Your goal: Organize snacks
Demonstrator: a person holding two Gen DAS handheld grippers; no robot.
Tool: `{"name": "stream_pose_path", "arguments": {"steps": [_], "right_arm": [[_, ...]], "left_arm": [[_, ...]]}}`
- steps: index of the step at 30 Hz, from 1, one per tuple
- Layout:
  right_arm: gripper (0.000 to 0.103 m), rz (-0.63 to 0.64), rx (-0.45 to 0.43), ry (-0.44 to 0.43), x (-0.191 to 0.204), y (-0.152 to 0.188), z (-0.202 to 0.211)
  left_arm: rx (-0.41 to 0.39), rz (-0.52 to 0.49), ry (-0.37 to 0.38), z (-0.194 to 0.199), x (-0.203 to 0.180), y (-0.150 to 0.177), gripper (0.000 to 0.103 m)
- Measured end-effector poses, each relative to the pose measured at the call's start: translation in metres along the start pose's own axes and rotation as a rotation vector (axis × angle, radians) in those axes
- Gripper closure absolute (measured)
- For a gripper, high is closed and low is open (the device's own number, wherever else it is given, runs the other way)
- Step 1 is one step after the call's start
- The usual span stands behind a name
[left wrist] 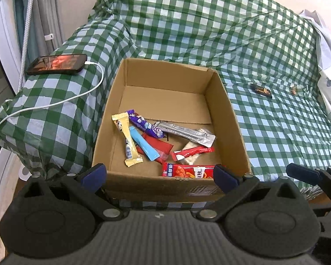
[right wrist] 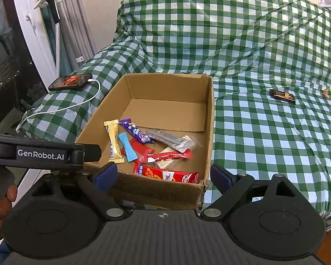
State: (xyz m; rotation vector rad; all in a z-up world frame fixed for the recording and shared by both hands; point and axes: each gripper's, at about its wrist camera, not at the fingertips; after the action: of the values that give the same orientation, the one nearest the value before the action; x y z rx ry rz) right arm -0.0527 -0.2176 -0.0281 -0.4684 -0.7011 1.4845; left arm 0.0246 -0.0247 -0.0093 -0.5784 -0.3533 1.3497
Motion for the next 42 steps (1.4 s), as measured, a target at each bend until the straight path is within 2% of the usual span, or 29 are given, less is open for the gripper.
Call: {"name": "stream_pose_path", "arguments": {"steps": [19, 28, 42], "right_arm": [[0.011, 0.011, -0.004, -0.006, 0.003, 0.003, 0.005], [0.010, 0.011, 0.024, -0.006, 0.002, 0.004, 0.000], [0.009, 0.010, 0.061, 0.005, 0.002, 0.005, -0.008]], "left_arm": [[-0.003, -0.008, 0.003, 0.003, 0.000, 0.001, 0.000], [0.027, -0.006, 0.002, -0.003, 0.000, 0.003, 0.000], [0.032, -0.004, 0.008, -0.005, 0.000, 0.002, 0.000]]}}
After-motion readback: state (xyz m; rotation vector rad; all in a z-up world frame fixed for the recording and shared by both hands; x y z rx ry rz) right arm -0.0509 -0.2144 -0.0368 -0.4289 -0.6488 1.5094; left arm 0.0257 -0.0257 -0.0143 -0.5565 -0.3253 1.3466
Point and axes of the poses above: each gripper's, at about its wrist camera, not at the fingertips, and z roughly against the way its jaws point, x to its left, y to its underside, and after that the axes turned 4 degrees about x, right-handed
